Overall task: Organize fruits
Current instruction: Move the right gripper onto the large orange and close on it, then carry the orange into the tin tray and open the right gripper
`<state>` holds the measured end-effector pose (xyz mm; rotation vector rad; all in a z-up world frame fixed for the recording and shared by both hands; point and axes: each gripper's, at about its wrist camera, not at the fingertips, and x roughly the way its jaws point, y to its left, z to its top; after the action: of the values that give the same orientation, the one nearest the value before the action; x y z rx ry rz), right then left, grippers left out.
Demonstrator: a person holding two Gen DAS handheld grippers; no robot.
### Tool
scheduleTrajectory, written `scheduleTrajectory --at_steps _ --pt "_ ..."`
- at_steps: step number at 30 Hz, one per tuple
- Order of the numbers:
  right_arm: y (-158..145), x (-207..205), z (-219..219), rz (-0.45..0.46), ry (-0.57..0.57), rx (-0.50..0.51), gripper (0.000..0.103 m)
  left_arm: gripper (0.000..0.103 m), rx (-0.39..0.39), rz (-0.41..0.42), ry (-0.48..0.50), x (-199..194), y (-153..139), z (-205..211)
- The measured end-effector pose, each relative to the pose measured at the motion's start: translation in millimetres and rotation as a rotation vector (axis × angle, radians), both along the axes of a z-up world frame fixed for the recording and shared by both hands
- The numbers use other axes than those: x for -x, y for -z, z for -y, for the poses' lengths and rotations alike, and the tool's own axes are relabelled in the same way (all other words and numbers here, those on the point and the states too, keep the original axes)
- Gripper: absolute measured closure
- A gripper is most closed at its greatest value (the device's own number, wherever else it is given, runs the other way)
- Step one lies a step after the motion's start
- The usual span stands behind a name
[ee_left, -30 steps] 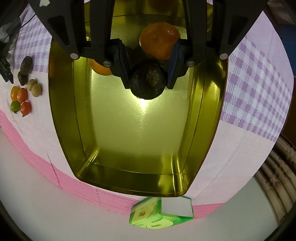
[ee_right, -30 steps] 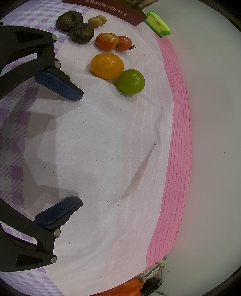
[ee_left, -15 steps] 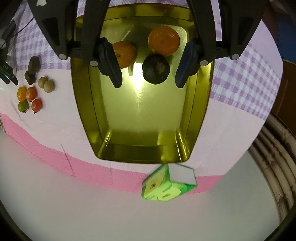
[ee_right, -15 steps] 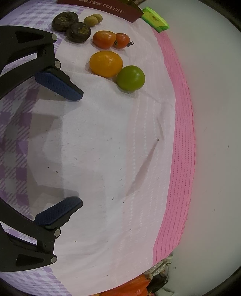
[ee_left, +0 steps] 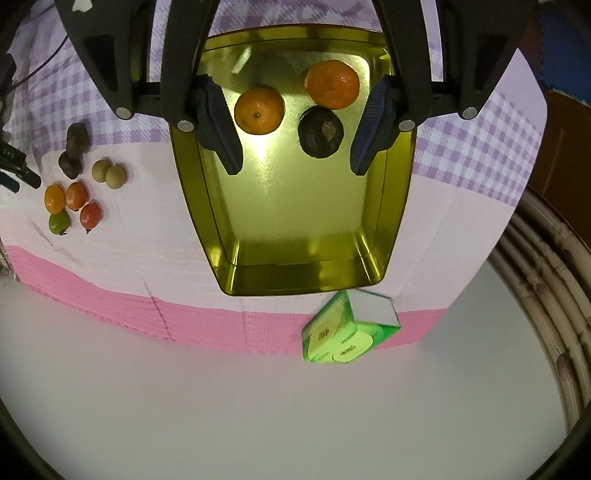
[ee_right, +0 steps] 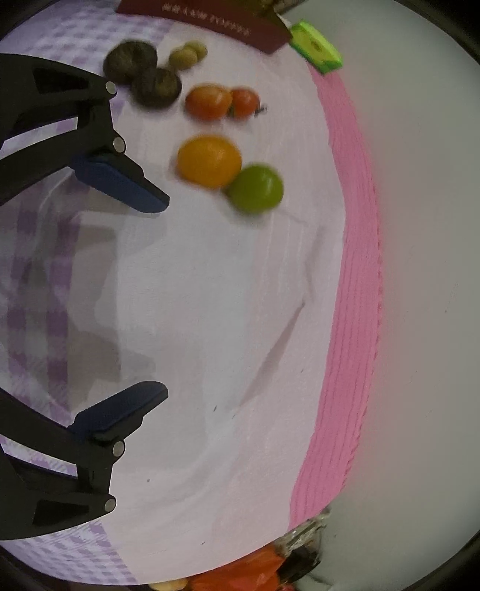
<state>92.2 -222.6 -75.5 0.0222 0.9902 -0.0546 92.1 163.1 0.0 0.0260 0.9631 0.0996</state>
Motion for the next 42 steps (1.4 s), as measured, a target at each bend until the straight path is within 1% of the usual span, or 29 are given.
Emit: scheduleTrajectory --at_steps 3,4,6,8,10,13,19,20,22,28,34,42 --pt "-10.4 -1.8 -15.6 0.026 -0.047 -0.019 0.019 0.045 0.024 0.012 -0.011 2.1 -3.5 -4.1" --pt "-12.8 -2.6 -20.6 0.030 -0.064 -0.031 0.026 0.045 0.035 0.016 -0.015 3.5 -4.7 -5.3" --pt "-15.1 -6.1 -29.7 0.026 -0.092 -0.046 0.032 0.045 0.040 0.020 -0.038 5.7 -5.9 -9.7" --pt "-15.8 -9.3 -37.9 0.024 -0.107 -0.040 0.039 0.044 0.032 0.021 -0.055 7.3 -7.2 -12.7" --pt "-13.6 -14.1 -43.4 0.016 -0.121 -0.041 0.049 0.042 0.025 0.019 -0.074 9.3 -8.0 -16.4" --pt "-11.6 -16.9 -48.8 0.009 -0.131 -0.066 0.052 0.040 0.032 0.019 -0.083 11.8 -8.4 -21.4" --pt "-6.0 -24.1 -58.9 -0.013 -0.156 -0.048 0.054 0.039 0.061 0.001 -0.082 14.1 -6.3 -26.4" --pt "-4.6 -25.3 -60.3 -0.017 -0.160 -0.045 0.055 0.038 0.064 0.001 -0.082 14.8 -6.2 -26.9" --pt "-1.5 -28.8 -62.9 -0.029 -0.166 -0.051 0.062 0.037 0.065 -0.002 -0.088 15.4 -5.8 -28.3" --pt "4.4 -36.3 -67.3 -0.041 -0.159 -0.034 0.065 0.035 0.077 -0.011 -0.110 19.2 -4.1 -34.9" --pt "5.1 -37.0 -67.8 -0.044 -0.165 -0.027 0.066 0.029 0.090 -0.019 -0.131 23.6 -3.6 -42.5" --pt "3.1 -31.6 -65.2 -0.036 -0.155 -0.048 0.067 0.015 0.095 -0.021 -0.138 28.3 -4.3 -45.5"
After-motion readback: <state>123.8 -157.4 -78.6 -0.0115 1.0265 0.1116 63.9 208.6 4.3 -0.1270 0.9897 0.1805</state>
